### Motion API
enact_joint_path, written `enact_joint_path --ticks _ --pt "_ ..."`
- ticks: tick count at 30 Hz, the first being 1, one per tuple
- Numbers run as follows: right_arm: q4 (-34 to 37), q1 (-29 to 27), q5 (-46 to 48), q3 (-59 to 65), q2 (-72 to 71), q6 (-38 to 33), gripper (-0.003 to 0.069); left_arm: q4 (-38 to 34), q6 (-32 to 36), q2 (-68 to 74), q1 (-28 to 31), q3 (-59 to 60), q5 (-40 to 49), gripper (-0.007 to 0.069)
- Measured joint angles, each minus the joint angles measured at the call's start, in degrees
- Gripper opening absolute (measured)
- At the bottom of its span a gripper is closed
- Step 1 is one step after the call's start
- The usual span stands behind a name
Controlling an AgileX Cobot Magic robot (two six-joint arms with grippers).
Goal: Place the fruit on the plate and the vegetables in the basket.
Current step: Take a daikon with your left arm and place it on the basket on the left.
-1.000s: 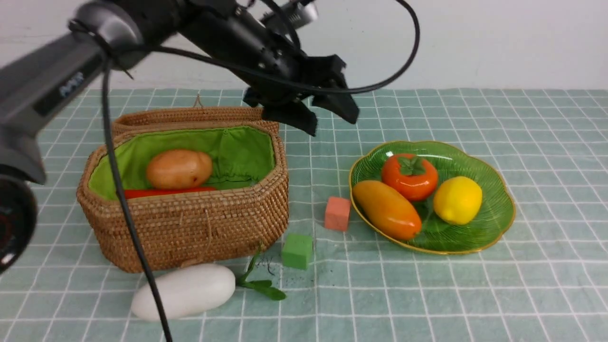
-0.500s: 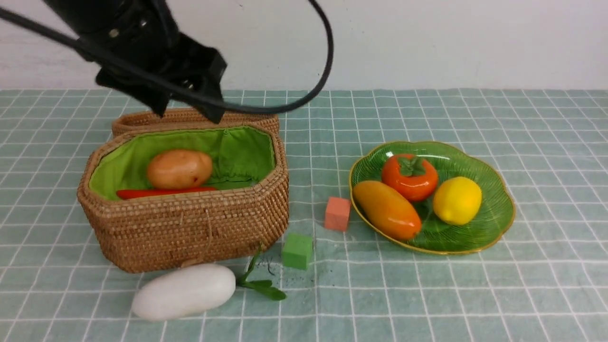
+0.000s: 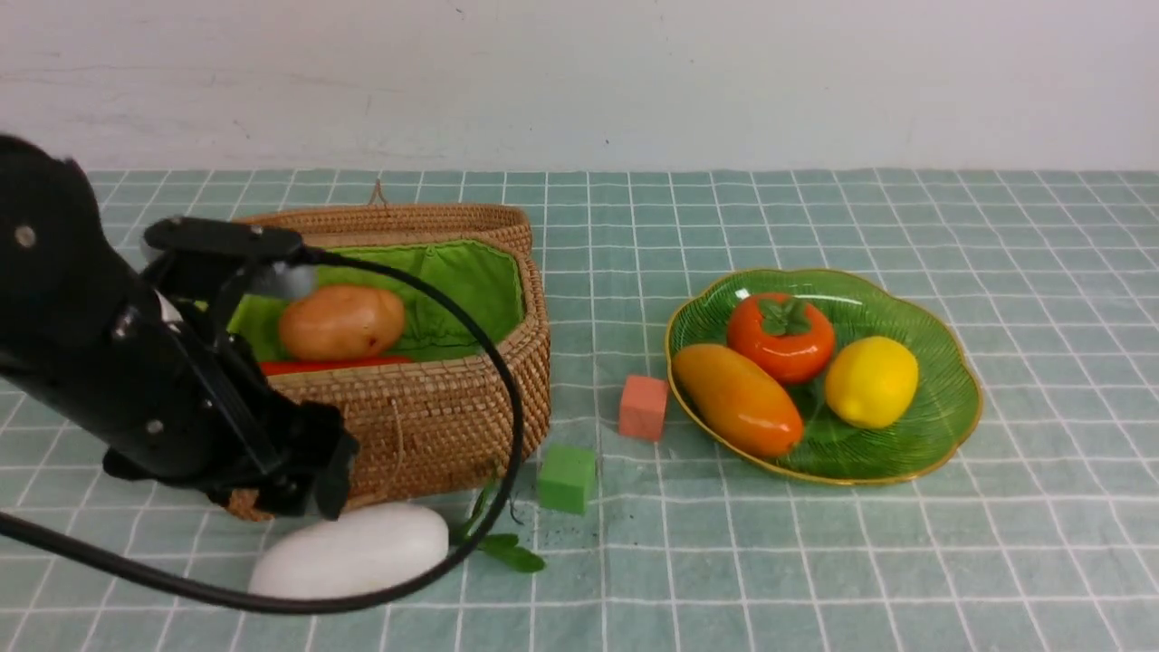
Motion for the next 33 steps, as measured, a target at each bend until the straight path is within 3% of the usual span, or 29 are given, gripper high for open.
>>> enact_joint_path --ticks 7,10,17,28,33 --pt "0.0 0.0 0.0 0.0 0.0 0.0 0.024 0.6 22.3 8.3 -0.5 0.7 -2.9 0.0587" --pt "0.0 0.0 0.0 0.0 0.0 0.0 0.024 1.4 27.9 11.4 -0.5 0.7 -4.0 0.0587" --pt "0.0 0.0 0.0 0.0 0.0 0.0 0.024 4.5 27.8 16.4 -0.5 0.7 -10.6 0.0589" --pt "0.0 0.0 0.0 0.0 0.0 0.0 0.024 3.8 27.4 20.2 -0.5 0.3 -10.5 0.0561" --pt "0.0 0.0 0.0 0.0 0.0 0.0 0.024 1.0 30.4 20.1 -0.5 0.1 -8.0 0.0542"
